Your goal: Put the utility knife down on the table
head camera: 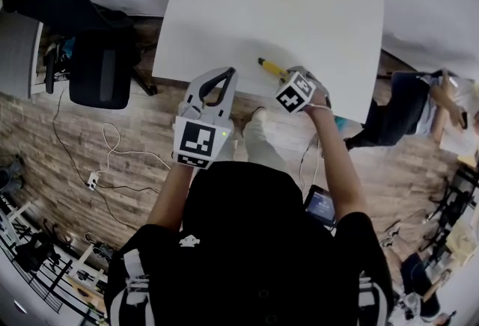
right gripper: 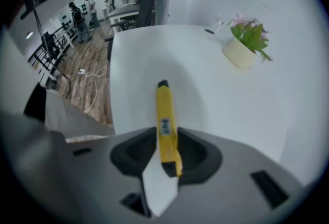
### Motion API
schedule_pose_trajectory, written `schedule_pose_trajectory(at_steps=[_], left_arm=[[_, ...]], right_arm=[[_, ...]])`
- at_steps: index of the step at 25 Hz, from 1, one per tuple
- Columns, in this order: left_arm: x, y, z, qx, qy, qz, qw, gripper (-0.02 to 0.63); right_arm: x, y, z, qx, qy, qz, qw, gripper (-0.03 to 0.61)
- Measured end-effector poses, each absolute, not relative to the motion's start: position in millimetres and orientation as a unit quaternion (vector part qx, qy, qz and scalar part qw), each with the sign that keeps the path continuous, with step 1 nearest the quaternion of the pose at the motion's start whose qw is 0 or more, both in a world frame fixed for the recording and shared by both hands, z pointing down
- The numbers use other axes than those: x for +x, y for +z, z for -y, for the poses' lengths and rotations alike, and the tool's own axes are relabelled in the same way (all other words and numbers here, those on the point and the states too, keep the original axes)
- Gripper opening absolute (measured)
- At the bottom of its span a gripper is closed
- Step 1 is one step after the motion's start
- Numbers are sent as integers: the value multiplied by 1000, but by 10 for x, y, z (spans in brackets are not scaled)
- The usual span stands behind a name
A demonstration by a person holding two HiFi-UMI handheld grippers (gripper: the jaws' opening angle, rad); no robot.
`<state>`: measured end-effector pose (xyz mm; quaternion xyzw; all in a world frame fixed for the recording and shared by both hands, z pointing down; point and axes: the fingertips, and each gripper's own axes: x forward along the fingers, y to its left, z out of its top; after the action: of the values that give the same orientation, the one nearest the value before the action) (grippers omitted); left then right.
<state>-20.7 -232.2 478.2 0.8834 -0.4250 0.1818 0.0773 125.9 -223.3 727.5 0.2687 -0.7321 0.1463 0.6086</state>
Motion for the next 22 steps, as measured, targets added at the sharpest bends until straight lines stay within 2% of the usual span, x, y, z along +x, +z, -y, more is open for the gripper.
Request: schedule_pose_trajectory(at_steps=[8, 15, 22], left_arm=[[-185, 4718, 2306, 888, 175, 419, 69, 14], [-186, 4618, 2342, 890, 168, 419, 62, 14], [-143, 4504, 2335, 897, 163, 409, 48, 14]], right_arm=[[1269, 7138, 2232, 289, 158, 737, 590, 143], [1303, 6905, 2258, 321, 156, 741, 569, 86], [1304, 6519, 2328, 372, 156, 754, 518, 51]])
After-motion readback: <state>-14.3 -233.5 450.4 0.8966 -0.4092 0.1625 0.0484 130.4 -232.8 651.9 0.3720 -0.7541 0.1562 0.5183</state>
